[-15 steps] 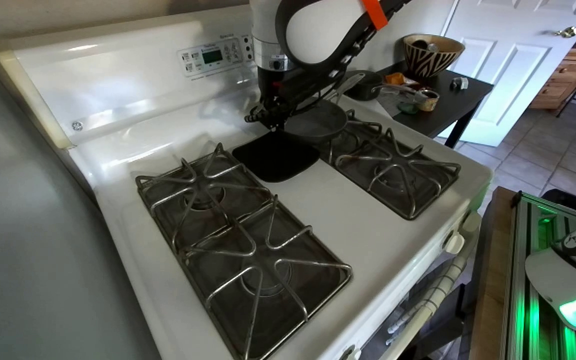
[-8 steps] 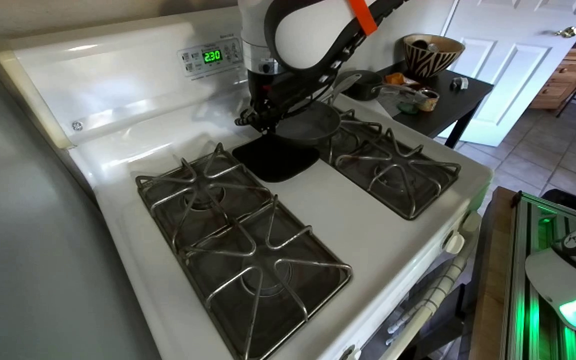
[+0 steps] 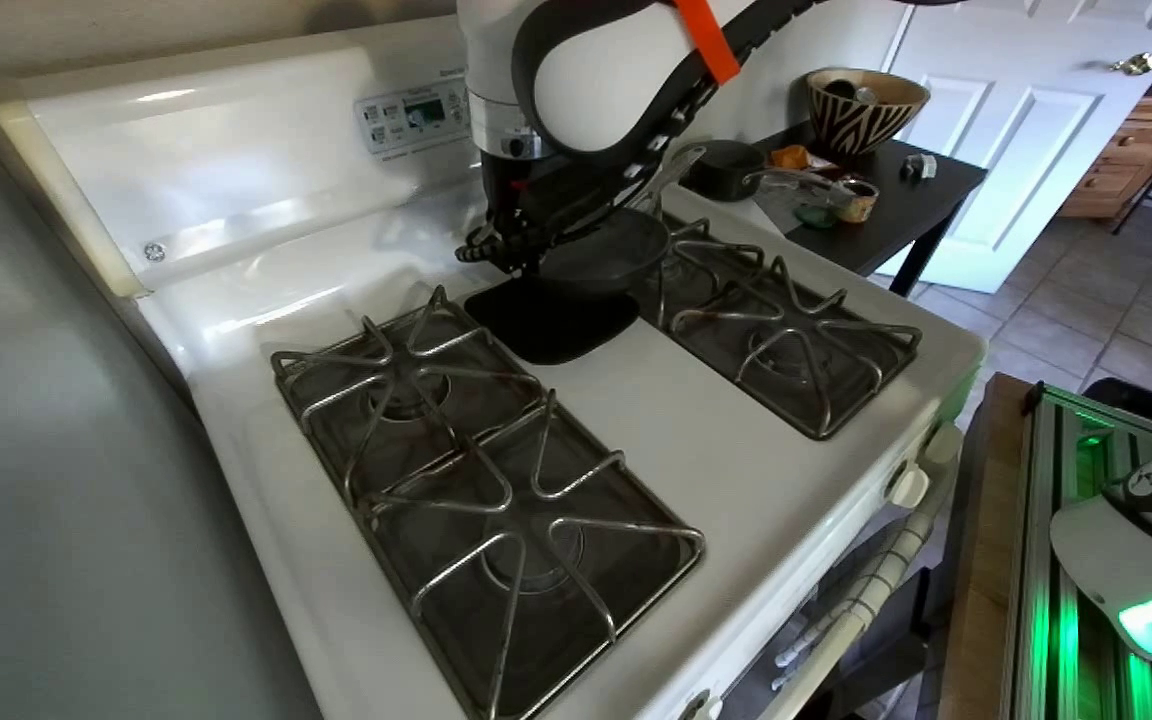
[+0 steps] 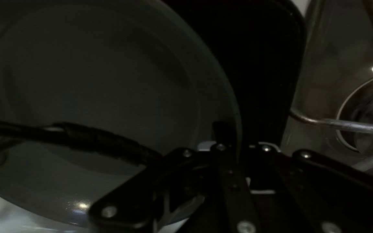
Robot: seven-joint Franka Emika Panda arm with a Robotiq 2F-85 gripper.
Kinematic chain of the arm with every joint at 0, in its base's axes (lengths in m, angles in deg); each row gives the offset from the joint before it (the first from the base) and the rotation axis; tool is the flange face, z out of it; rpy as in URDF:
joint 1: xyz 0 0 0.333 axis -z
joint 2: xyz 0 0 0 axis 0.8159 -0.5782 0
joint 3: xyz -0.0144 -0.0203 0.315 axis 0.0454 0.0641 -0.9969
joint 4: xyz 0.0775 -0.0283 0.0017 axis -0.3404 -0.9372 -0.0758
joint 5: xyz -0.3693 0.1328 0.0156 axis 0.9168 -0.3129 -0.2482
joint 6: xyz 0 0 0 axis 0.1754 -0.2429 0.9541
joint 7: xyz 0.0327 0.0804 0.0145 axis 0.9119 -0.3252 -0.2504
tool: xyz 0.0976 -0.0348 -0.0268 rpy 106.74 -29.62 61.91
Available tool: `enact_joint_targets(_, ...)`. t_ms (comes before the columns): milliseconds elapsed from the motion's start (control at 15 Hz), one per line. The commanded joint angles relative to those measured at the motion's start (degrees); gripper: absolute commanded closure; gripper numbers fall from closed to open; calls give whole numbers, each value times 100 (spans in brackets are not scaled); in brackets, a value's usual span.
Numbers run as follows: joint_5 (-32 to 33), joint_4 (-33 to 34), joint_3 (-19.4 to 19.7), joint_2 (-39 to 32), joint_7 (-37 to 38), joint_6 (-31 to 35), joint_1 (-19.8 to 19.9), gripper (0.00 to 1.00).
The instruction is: Move the pan from the right to the left plate
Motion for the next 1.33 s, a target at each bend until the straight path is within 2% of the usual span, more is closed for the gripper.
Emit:
enact_joint_targets(0, -18, 174, 80, -142, 209, -45, -138, 99)
enact_joint_targets(1267, -149, 444, 55, -279, 458, -185, -277, 99)
